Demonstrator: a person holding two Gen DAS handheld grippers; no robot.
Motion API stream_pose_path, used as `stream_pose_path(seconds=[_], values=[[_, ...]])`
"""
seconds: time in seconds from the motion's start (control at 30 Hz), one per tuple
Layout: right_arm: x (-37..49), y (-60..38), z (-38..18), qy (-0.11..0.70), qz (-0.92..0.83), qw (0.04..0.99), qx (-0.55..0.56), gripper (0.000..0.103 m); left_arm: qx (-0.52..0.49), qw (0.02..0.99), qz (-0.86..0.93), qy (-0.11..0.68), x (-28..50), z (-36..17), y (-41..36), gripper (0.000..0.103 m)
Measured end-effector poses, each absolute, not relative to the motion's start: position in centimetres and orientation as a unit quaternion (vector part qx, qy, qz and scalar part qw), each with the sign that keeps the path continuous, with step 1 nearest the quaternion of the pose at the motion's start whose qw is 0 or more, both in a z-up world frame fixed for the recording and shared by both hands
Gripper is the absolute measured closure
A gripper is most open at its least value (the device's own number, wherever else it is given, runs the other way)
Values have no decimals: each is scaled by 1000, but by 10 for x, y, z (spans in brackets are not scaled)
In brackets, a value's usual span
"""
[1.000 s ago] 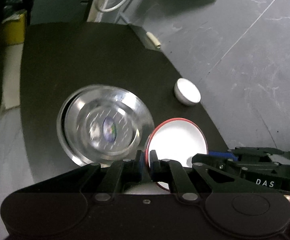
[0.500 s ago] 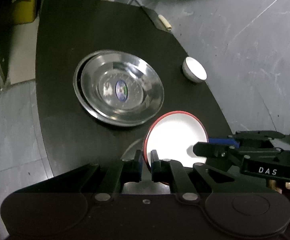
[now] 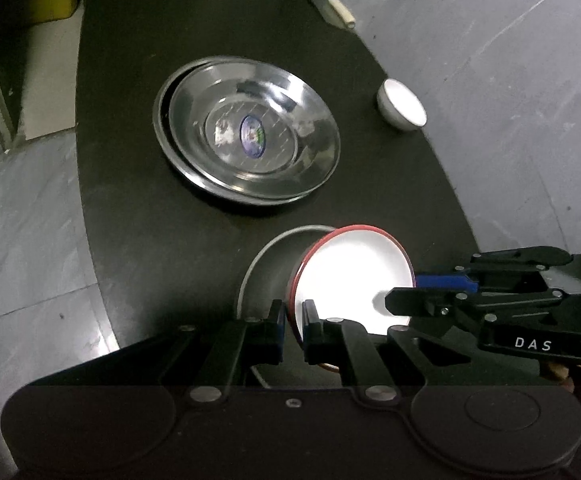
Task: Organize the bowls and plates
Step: 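Lift the white bowl with both tools and carry it over the mixing bowl, then lower the white bowl into the mixing bowl and open both tools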
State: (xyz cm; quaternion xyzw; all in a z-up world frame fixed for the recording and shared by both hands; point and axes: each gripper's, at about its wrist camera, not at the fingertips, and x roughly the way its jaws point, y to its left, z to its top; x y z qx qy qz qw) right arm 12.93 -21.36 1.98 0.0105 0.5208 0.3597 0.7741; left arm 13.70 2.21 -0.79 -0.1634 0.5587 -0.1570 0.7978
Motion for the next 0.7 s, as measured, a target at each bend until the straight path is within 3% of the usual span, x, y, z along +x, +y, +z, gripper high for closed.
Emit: stream_pose_path(seconds=[0.7], values=[[131, -201, 5, 555, 365, 747, -24, 86, -130, 774, -136, 604, 144, -24, 12, 93]])
